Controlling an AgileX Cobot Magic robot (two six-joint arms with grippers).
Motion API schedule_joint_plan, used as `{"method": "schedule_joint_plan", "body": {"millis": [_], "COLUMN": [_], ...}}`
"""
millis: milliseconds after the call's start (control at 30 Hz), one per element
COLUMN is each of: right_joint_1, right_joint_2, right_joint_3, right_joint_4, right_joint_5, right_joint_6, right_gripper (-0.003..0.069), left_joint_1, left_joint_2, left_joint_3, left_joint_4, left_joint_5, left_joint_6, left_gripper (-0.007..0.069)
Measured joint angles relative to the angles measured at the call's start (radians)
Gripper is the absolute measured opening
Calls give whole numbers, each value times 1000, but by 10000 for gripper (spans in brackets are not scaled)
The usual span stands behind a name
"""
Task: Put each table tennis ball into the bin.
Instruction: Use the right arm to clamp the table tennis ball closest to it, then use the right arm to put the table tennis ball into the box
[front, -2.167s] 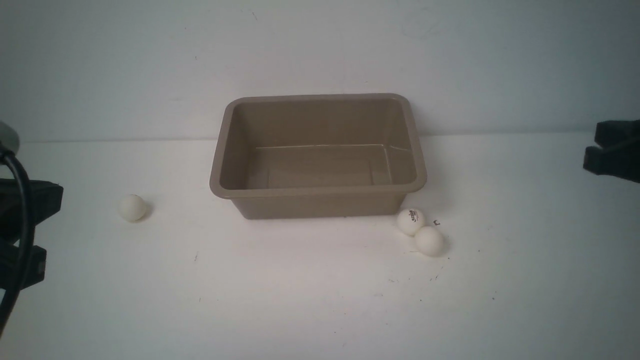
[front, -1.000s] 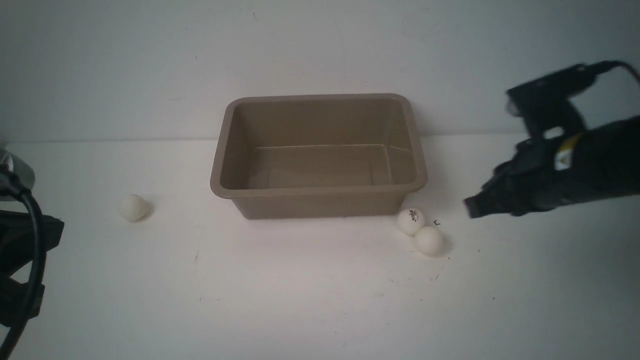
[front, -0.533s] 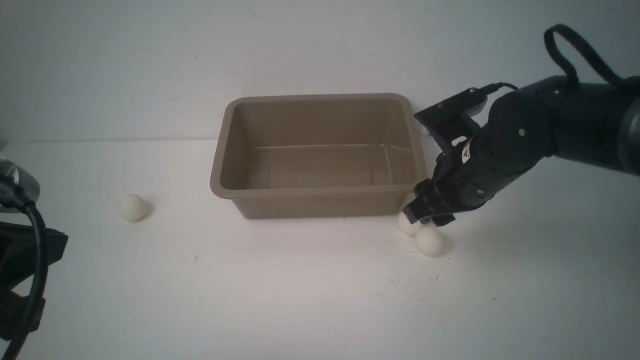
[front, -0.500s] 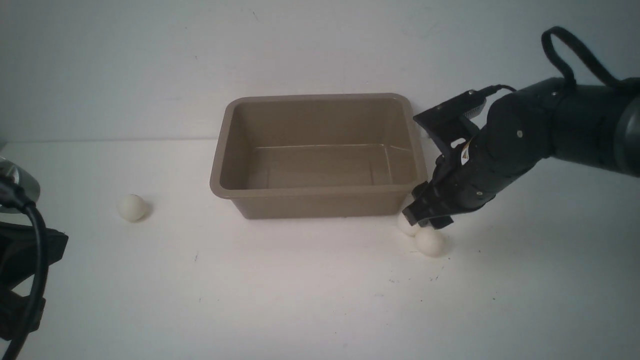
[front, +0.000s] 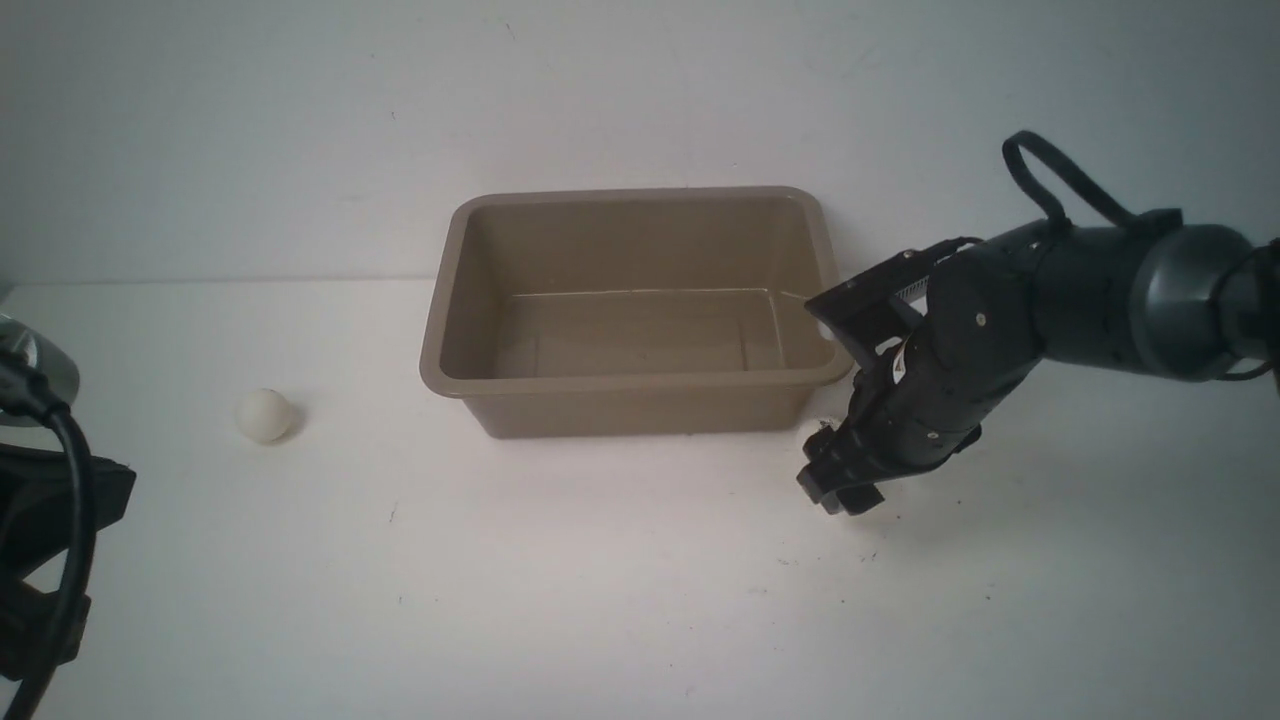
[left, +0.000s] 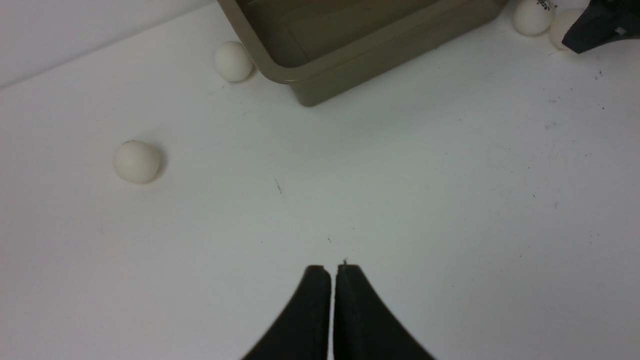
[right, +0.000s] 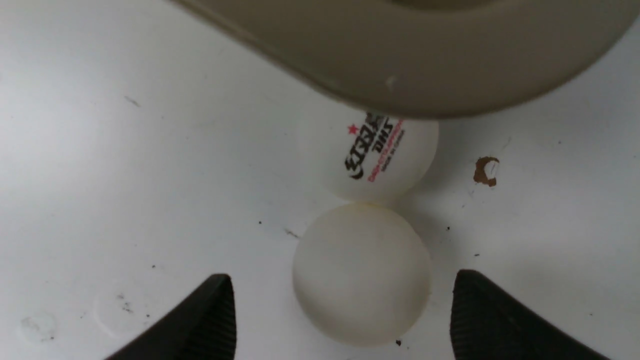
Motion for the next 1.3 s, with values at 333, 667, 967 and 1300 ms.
{"method": "schedule_joint_plan", "body": {"millis": [333, 667, 967, 1300], "right_joint_1": [0, 0, 3, 54], "right_joint_2": [95, 122, 96, -82], "right_joint_3": [-103, -117, -122, -294], "right_joint_4": [1, -2, 93, 203], "right_joint_5": [1, 52, 192, 33], "right_joint_6": [14, 21, -31, -136], "right_gripper": [491, 352, 352, 352], "left_joint_1": [0, 0, 0, 0], "left_joint_2": [0, 0, 0, 0], "left_joint_3": [0, 0, 0, 0], "left_joint_4": [0, 0, 0, 3], "left_joint_5": [0, 3, 3, 3], "left_joint_6": [0, 0, 0, 0], "left_gripper": [-3, -3, -3, -3]}}
